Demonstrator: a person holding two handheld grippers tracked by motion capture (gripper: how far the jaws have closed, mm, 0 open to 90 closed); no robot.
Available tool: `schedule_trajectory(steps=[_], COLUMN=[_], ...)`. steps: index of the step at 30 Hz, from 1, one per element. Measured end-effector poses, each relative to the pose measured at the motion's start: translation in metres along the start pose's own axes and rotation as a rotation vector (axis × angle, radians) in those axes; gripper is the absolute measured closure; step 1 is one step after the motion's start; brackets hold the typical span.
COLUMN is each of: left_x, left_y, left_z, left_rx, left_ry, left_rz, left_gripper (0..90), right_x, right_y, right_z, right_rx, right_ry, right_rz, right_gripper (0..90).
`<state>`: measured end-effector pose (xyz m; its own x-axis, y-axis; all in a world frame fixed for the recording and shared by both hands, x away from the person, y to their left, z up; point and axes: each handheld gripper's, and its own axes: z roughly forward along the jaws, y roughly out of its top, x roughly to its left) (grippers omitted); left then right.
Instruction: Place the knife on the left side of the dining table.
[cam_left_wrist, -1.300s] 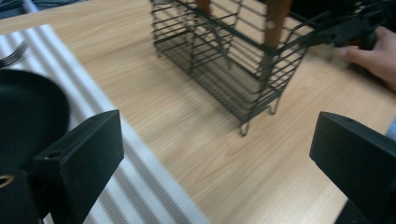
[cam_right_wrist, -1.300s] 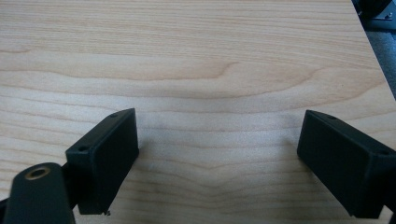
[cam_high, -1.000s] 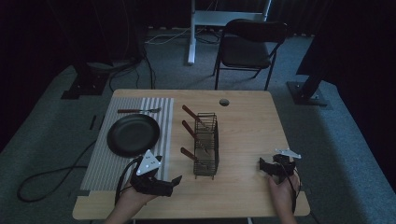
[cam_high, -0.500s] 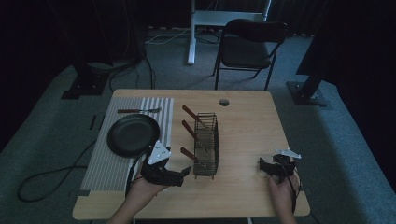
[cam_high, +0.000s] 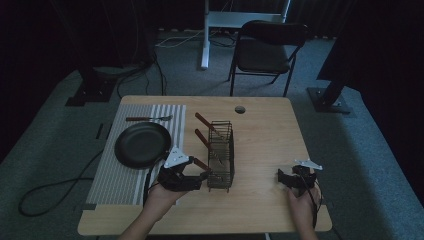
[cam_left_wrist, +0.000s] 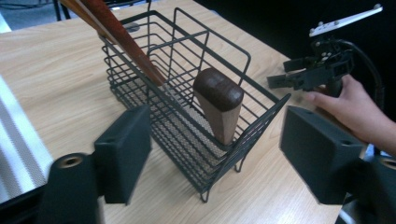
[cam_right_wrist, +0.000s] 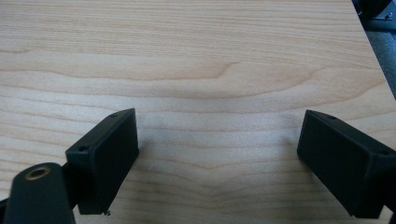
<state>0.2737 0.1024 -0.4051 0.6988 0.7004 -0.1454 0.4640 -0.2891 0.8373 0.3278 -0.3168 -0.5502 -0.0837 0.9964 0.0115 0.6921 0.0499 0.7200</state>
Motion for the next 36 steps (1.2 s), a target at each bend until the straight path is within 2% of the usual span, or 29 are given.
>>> schedule_trajectory(steps=[2, 3, 5, 6, 9, 12, 15, 19, 22, 25, 33, 36], left_x=[-0.001, -0.002, -0.002, -0.002, -0.002, -0.001, -0.001, 0.002, 0.000, -0.001, -0.005, -0.004], left_y=[0.000, 0.000, 0.000, 0.000, -0.001, 0.000, 0.000, 0.000, 0.002, 0.006, 0.019, 0.022], left_z=[0.001, 0.001, 0.001, 0.001, -0.001, -0.001, -0.001, 0.000, 0.000, -0.001, -0.011, -0.015], left_rx=[-0.009, -0.011, -0.027, -0.034, -0.060, -0.060, -0.066, -0.087, -0.107, -0.122, -0.148, -0.154], left_ry=[0.004, 0.010, 0.007, 0.011, 0.012, 0.004, -0.023, -0.071, -0.069, -0.087, -0.039, -0.035], left_rz=[0.004, 0.004, 0.003, 0.003, 0.007, 0.005, -0.011, -0.052, -0.039, -0.034, 0.030, 0.032], left_gripper=[35.8, 36.1, 44.2, 45.1, 57.1, 70.5, 72.8, 75.4, 75.8, 75.9, 76.3, 76.3], right_x=[0.000, 0.000, 0.000, 0.000, 0.000, 0.000, 0.000, 0.000, 0.000, 0.000, 0.000, 0.000], right_y=[0.000, 0.000, 0.000, 0.000, 0.000, 0.000, 0.000, 0.000, 0.000, 0.000, 0.000, 0.000], right_z=[0.000, 0.000, 0.000, 0.000, 0.000, 0.000, 0.000, 0.000, 0.000, 0.000, 0.000, 0.000], right_rx=[0.000, 0.000, 0.000, 0.000, 0.001, 0.001, 0.001, 0.000, 0.000, 0.000, 0.000, 0.000], right_ry=[0.000, 0.000, 0.000, 0.000, 0.000, 0.000, 0.000, 0.000, 0.000, 0.000, 0.000, 0.000], right_rz=[0.000, 0.000, 0.000, 0.000, -0.001, 0.000, 0.000, 0.000, 0.000, 0.000, 0.000, 0.000], right_gripper=[11.6, 11.6, 11.6, 11.6, 11.6, 11.6, 11.6, 11.6, 11.6, 11.6, 11.6, 11.6])
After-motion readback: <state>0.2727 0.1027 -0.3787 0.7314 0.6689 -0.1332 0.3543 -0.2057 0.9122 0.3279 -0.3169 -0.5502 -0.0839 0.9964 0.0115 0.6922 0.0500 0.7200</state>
